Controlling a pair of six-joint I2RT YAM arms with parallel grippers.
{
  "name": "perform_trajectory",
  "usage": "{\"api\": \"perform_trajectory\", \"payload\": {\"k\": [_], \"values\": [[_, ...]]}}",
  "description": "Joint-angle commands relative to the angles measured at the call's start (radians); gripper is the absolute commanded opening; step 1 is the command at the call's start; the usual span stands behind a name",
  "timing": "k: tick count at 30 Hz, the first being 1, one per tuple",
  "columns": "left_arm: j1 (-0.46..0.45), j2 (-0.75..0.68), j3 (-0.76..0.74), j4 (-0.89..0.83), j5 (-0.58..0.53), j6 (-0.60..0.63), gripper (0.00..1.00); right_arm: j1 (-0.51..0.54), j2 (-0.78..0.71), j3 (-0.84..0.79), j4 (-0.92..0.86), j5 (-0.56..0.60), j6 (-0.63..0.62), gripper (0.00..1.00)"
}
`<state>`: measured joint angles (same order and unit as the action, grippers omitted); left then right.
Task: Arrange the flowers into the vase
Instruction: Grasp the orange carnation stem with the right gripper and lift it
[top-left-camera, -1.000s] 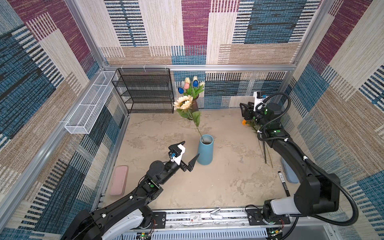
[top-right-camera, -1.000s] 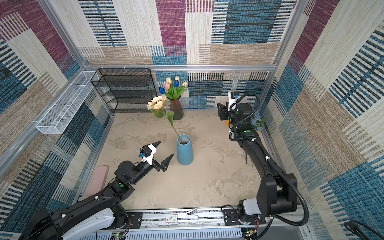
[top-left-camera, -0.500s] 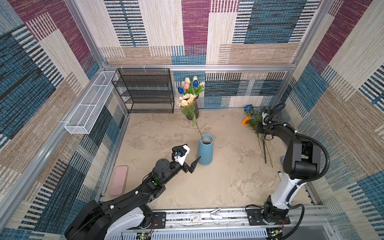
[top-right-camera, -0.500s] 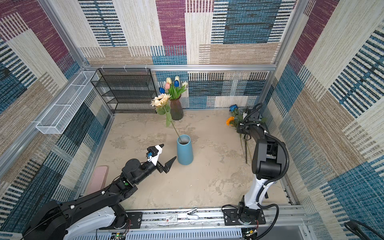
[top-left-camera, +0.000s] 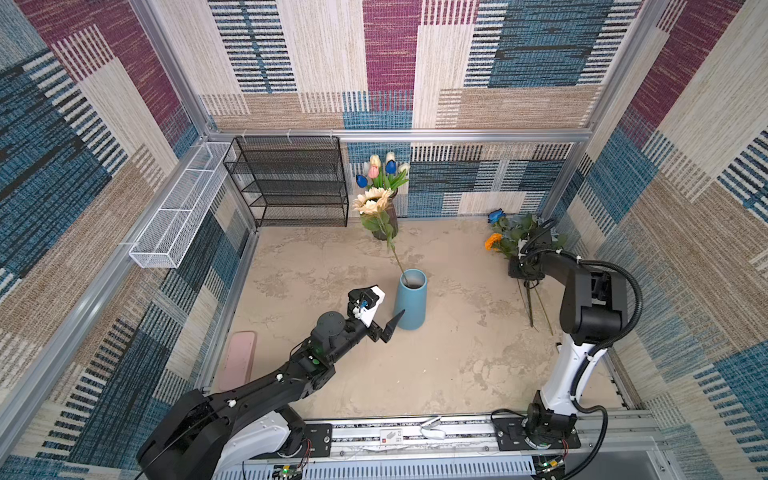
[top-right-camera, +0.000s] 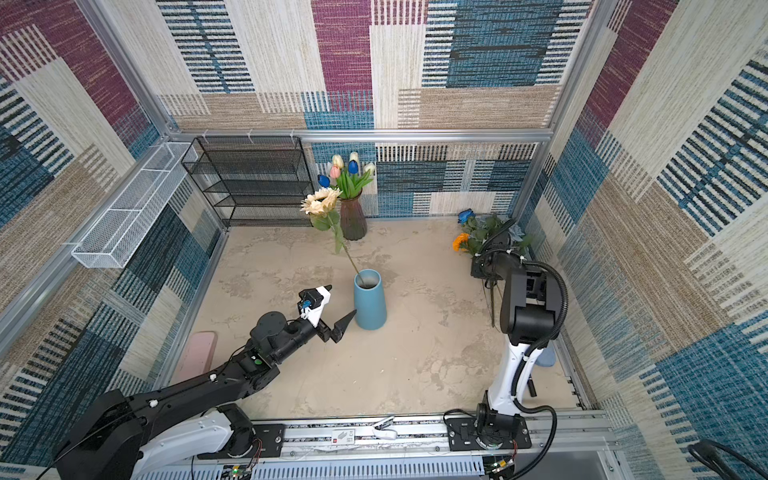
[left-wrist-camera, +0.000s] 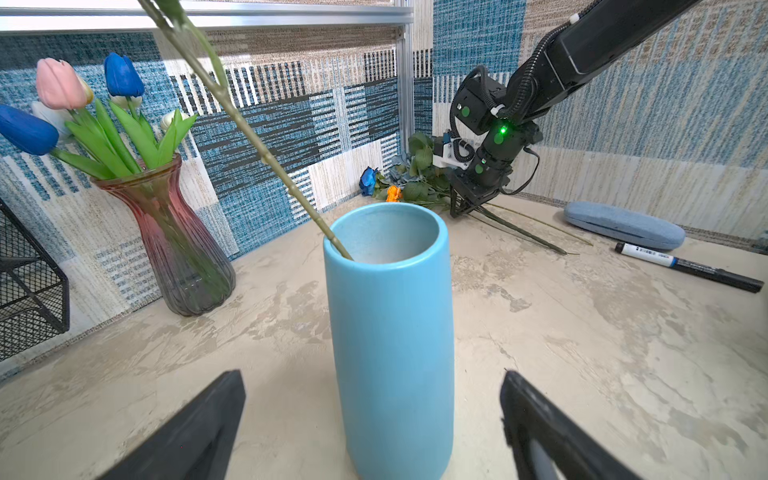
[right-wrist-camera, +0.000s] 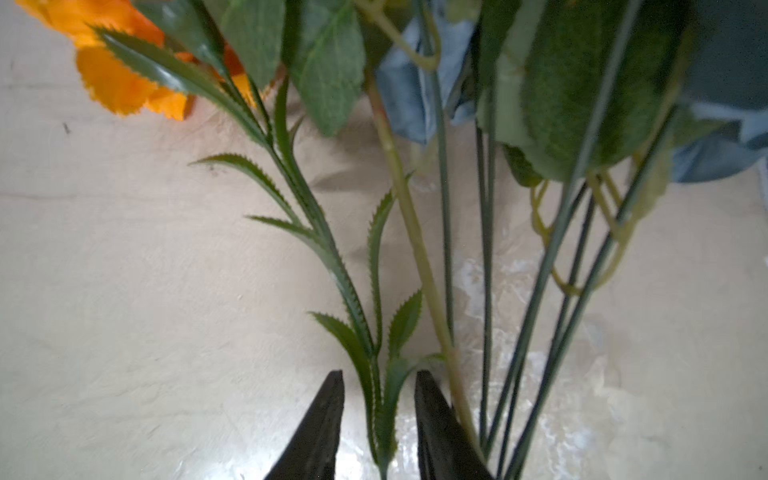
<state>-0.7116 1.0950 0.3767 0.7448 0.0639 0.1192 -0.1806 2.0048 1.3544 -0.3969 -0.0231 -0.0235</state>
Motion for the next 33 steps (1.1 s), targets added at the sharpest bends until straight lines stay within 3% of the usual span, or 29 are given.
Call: {"api": "perform_trajectory", "payload": {"k": [1,9,14,21,33], "values": [[0.000,-0.001,0.004,0.034,0.019,0.017,0.98,0.000,0.010,-0.005,0.048,-0.045,0.002,0.26],[0.000,-0.027,-0.008,0.032,0.011,0.013,0.98,0.012,-0.027,-0.036,0.107,-0.187,0.016,0.06],[0.000,-0.044,-0.014,0.028,0.005,0.011,0.99,0.034,-0.073,-0.060,0.136,-0.252,0.030,0.00],[0.000,-0.062,-0.016,0.023,0.002,0.003,0.98,0.077,-0.178,-0.090,0.181,-0.319,0.068,0.00],[0.000,-0.070,-0.006,0.032,-0.004,0.002,0.98,0.119,-0.496,-0.176,0.351,-0.639,0.165,0.00]]}}
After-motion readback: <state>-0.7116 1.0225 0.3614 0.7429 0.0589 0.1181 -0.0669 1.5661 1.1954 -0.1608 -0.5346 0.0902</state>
